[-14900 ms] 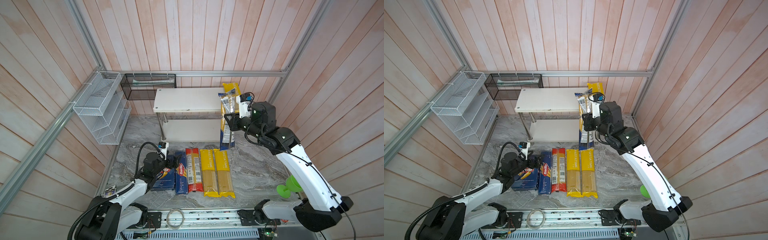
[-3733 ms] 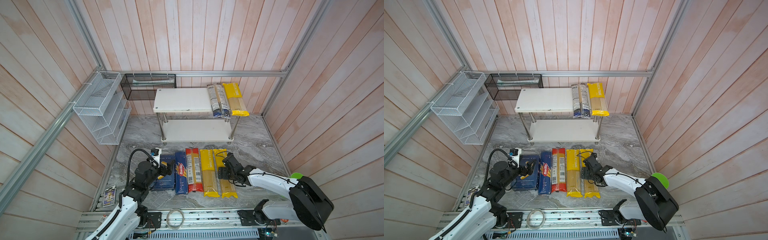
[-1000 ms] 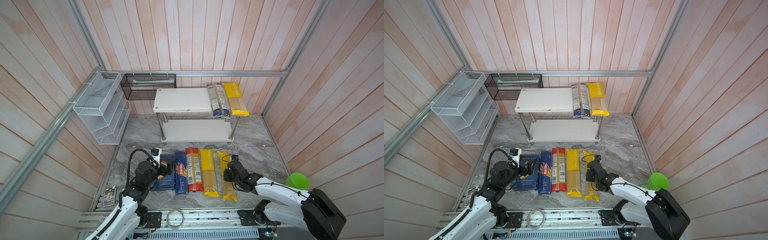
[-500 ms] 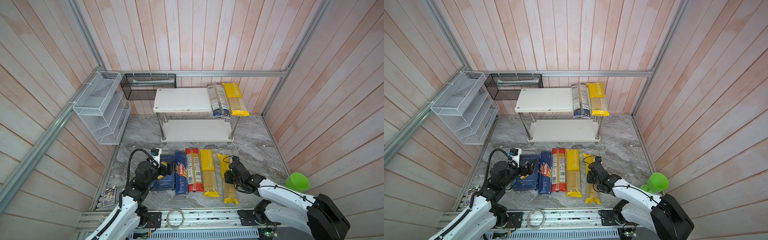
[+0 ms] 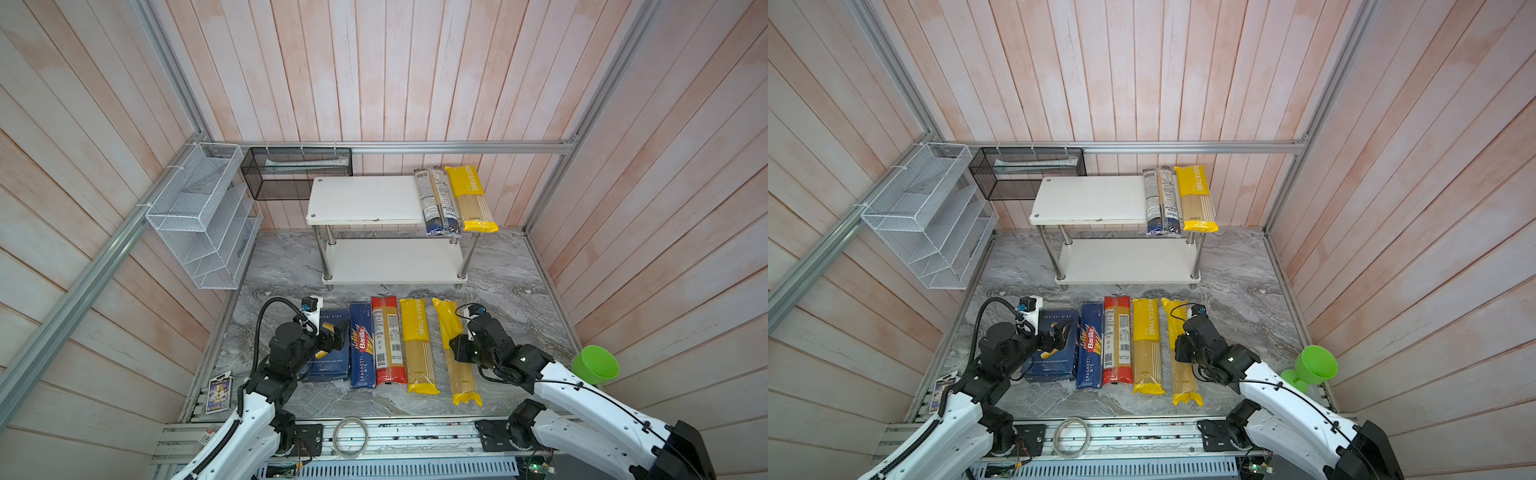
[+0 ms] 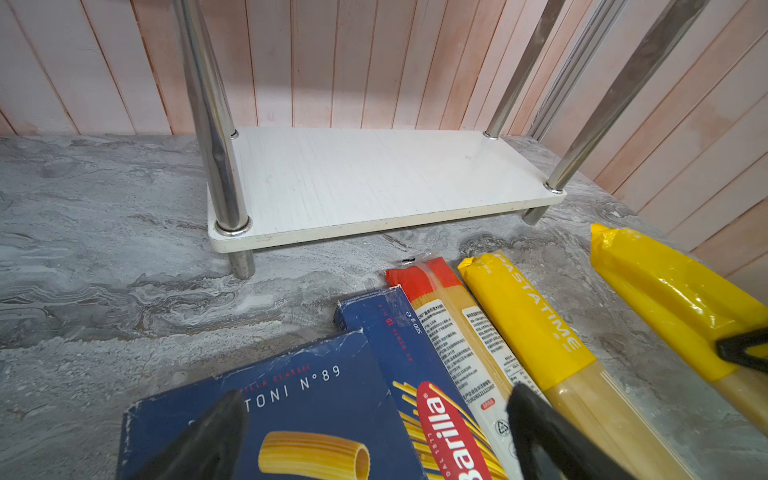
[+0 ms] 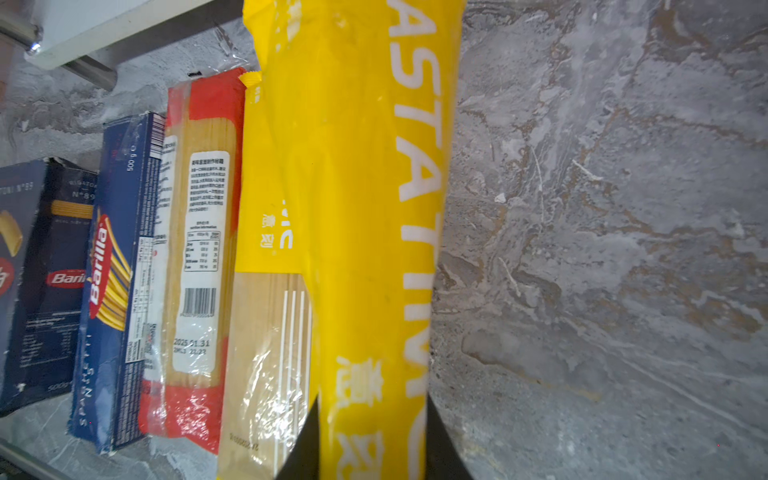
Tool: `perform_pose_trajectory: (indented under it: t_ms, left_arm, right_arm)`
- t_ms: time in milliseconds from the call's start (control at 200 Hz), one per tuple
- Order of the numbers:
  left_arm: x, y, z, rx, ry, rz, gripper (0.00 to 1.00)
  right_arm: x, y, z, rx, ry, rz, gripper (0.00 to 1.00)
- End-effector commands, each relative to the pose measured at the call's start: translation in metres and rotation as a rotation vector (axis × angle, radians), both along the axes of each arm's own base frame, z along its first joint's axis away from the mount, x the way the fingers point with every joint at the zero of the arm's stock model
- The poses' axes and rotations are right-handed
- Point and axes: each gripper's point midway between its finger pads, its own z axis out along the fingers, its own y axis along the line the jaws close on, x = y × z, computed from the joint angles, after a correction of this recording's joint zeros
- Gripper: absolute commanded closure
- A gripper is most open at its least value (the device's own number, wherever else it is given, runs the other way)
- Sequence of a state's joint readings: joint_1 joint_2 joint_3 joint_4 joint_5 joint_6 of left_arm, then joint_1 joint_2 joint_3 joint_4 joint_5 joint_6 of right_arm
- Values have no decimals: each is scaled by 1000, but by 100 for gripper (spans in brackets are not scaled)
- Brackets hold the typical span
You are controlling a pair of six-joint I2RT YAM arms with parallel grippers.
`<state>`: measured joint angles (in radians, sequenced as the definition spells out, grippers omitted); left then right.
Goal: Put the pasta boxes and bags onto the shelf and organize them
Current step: 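Lift the yellow PASTATIME bag upright with the right gripper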
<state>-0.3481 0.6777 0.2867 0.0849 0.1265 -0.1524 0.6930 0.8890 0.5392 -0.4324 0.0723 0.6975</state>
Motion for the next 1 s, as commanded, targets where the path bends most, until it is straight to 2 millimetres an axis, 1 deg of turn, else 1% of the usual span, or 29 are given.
perform_pose_trajectory:
  t_ms: [0,210,360,515,620,765,870,995]
  left_arm:
    - [-1,-1,6,0,-27,-11,0]
    - [0,-2,6,3,-21,-13,0]
    - [0,-2,6,2,-23,-14,0]
    - [0,-2,7,2,-25,-13,0]
    - [-1,-1,6,1,-26,-8,0]
    - [-1,-1,6,1,-26,-8,0]
    - [-1,-1,6,1,-26,-9,0]
    - [0,-1,7,1,-26,-9,0]
  right_arm:
    - [9,20,45,84,-91,64,95]
    - [3,29,61,124,-96,122,95]
    - [-4,40,78,166,-126,167,95]
    - [-7,44,81,188,-133,182,95]
    - [-6,55,89,223,-154,223,94]
    - [-2,67,108,249,-198,252,95]
    - [0,73,129,261,-242,264,95]
    - [-1,88,152,268,-297,314,94]
